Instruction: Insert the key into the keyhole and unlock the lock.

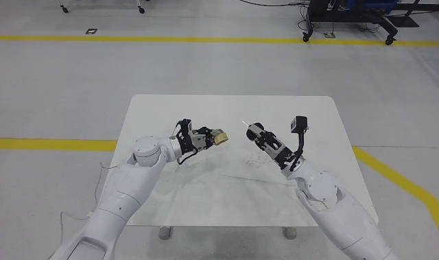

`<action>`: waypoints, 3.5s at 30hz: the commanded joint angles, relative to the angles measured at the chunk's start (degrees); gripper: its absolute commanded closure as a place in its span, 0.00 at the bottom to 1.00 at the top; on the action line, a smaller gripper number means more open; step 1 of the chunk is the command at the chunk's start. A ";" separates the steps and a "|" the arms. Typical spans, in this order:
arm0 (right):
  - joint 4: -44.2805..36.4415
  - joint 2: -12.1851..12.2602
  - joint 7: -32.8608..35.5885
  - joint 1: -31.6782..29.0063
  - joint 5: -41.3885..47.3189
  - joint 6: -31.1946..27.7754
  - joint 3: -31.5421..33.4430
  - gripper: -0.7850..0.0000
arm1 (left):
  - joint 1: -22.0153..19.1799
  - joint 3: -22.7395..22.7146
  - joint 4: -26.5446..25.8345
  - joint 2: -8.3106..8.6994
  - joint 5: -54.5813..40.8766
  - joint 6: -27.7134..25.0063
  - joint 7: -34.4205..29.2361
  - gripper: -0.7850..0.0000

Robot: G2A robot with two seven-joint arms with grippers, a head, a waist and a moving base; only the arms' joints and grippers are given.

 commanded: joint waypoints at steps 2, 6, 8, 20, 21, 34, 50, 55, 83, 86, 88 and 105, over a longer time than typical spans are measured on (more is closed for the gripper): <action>-0.04 0.00 0.00 -0.02 0.00 0.03 0.01 1.00 | 0.00 0.00 0.00 0.00 0.00 0.00 0.00 1.00; 0.50 -0.09 -1.70 -0.02 -2.24 2.87 -0.33 1.00 | 0.68 0.21 -0.51 -0.16 -0.37 -0.28 1.39 1.00; -1.23 -0.52 -1.61 -0.54 -3.21 4.54 -2.62 1.00 | 1.04 0.48 -0.69 -0.58 -1.53 0.30 4.66 1.00; -8.16 -1.52 -7.00 -1.40 -14.88 18.95 -5.95 1.00 | 3.50 0.40 -6.37 -1.13 4.59 -5.83 18.55 1.00; -8.34 -1.68 -7.20 -1.41 -14.83 19.69 -6.31 1.00 | 3.88 -0.05 -6.63 -1.10 3.87 -5.97 18.35 1.00; -6.31 -3.19 -7.32 -0.17 -12.87 20.24 -7.38 1.00 | 5.13 -2.07 -7.80 -0.77 3.87 -5.66 14.85 1.00; -5.47 -4.47 -8.59 -0.08 -14.16 20.96 -7.37 1.00 | 4.94 -1.52 -7.88 -1.13 5.99 -5.46 13.84 1.00; -5.58 -4.87 -8.26 -0.06 -14.88 21.35 -7.89 1.00 | 4.95 -1.34 -8.26 -1.17 7.62 -5.65 14.15 1.00; -3.70 -6.46 -8.26 0.28 -15.40 20.52 -6.81 0.00 | 5.38 -2.11 -8.79 -1.46 9.87 -6.56 13.90 1.00; -3.70 -6.46 -8.26 0.28 -15.40 20.52 -6.81 0.00 | 5.45 -2.30 -8.85 -1.50 9.73 -6.49 14.10 1.00; -3.70 -6.46 -8.26 0.28 -15.40 20.52 -6.81 0.00 | 5.60 -2.49 -9.02 -1.54 9.62 -7.16 14.44 1.00; 3.45 -7.26 16.43 0.44 25.28 14.00 -0.54 0.49 | 7.05 -5.29 -9.26 -1.73 4.04 -12.88 11.26 1.00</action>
